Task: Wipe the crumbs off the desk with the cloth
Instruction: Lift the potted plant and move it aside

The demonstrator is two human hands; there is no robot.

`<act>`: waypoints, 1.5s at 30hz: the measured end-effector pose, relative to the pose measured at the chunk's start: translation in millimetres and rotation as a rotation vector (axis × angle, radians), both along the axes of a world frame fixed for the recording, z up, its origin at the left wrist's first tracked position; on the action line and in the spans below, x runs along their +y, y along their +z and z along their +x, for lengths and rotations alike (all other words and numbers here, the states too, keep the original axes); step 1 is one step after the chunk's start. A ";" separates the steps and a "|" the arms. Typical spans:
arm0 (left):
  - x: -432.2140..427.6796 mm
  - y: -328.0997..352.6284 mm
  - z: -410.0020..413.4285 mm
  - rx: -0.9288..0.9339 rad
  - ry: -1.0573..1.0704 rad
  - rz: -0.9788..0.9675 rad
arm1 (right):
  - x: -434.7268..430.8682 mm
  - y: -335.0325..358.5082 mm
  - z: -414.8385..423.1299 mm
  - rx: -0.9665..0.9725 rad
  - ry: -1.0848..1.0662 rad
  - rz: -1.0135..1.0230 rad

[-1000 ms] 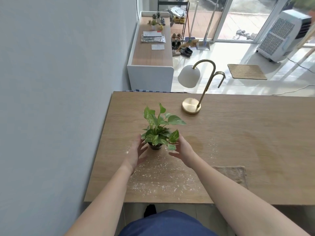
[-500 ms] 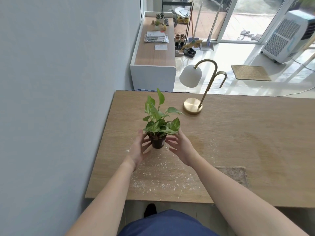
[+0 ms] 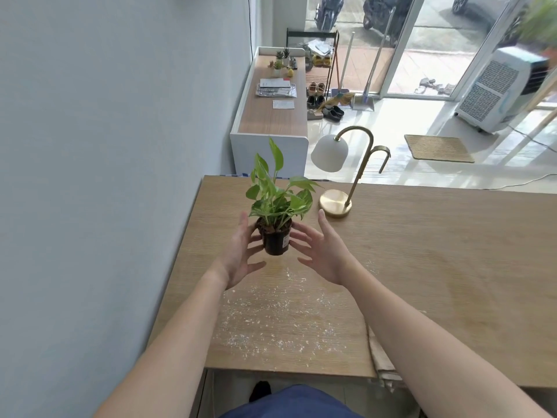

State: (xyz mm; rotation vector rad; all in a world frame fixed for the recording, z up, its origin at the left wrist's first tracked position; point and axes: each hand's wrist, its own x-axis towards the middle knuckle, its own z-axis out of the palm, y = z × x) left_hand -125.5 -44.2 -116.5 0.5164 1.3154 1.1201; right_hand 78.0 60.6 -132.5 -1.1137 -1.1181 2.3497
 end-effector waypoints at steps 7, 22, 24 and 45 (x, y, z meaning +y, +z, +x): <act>29.6 12.6 -9.6 0.063 -0.003 -0.004 | 19.7 7.6 -9.0 -0.016 0.000 0.053; 134.2 -9.5 -46.7 0.111 0.006 -0.047 | 106.2 -16.9 -57.7 -0.065 -0.149 0.045; 148.1 -17.3 -54.6 0.108 0.010 -0.053 | 117.9 -23.4 -67.2 -0.062 -0.184 0.031; 188.1 -59.5 -79.5 0.039 0.101 -0.071 | 162.8 -58.7 -111.7 -0.062 -0.257 -0.032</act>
